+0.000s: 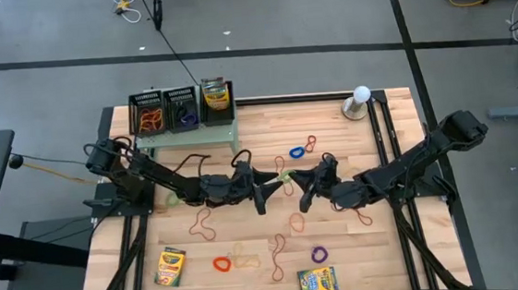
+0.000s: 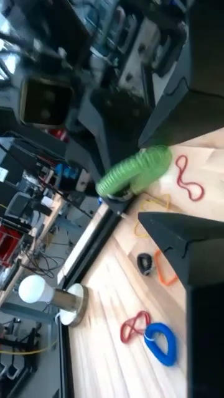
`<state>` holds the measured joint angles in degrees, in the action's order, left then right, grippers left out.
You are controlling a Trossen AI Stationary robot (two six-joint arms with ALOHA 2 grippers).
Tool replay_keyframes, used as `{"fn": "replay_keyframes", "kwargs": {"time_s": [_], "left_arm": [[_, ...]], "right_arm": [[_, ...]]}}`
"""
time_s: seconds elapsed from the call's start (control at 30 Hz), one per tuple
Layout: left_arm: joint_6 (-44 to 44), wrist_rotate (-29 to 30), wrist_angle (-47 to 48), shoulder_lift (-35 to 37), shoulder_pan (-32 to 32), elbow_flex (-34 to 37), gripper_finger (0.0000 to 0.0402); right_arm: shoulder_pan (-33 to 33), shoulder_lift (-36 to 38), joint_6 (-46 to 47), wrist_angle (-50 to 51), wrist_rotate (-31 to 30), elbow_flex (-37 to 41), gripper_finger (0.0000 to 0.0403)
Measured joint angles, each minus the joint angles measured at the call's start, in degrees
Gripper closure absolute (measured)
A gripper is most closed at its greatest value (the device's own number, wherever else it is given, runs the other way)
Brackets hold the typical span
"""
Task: Pick & Place Office Desk Supplies
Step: Put the green spring keychain into the middle black bin on the shelf
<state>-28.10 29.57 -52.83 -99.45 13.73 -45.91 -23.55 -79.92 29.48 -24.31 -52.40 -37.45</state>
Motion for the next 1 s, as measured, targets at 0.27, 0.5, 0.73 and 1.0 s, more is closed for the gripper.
{"fn": "replay_keyframes", "kwargs": {"time_s": [0.27,0.5,0.73,1.0], "left_arm": [[2.39,0.36,-0.82,-0.03,0.05,-0.11,0.0300],[7.70,0.49,1.04,1.62,0.09,-0.13,0.0385],[11.01,8.15,21.12,12.33,1.09,-0.13,0.0383],[16.32,22.71,44.64,31.77,2.80,-0.13,0.0384]], "right_arm": [[-0.40,0.00,-1.93,-1.97,-0.04,0.00,0.0364],[-0.44,0.00,-1.95,-1.48,-0.61,0.00,0.0316],[-0.46,0.02,-1.70,1.75,-2.24,0.01,0.0223],[-0.37,0.02,-1.91,3.29,-2.26,0.02,0.0221]]}}
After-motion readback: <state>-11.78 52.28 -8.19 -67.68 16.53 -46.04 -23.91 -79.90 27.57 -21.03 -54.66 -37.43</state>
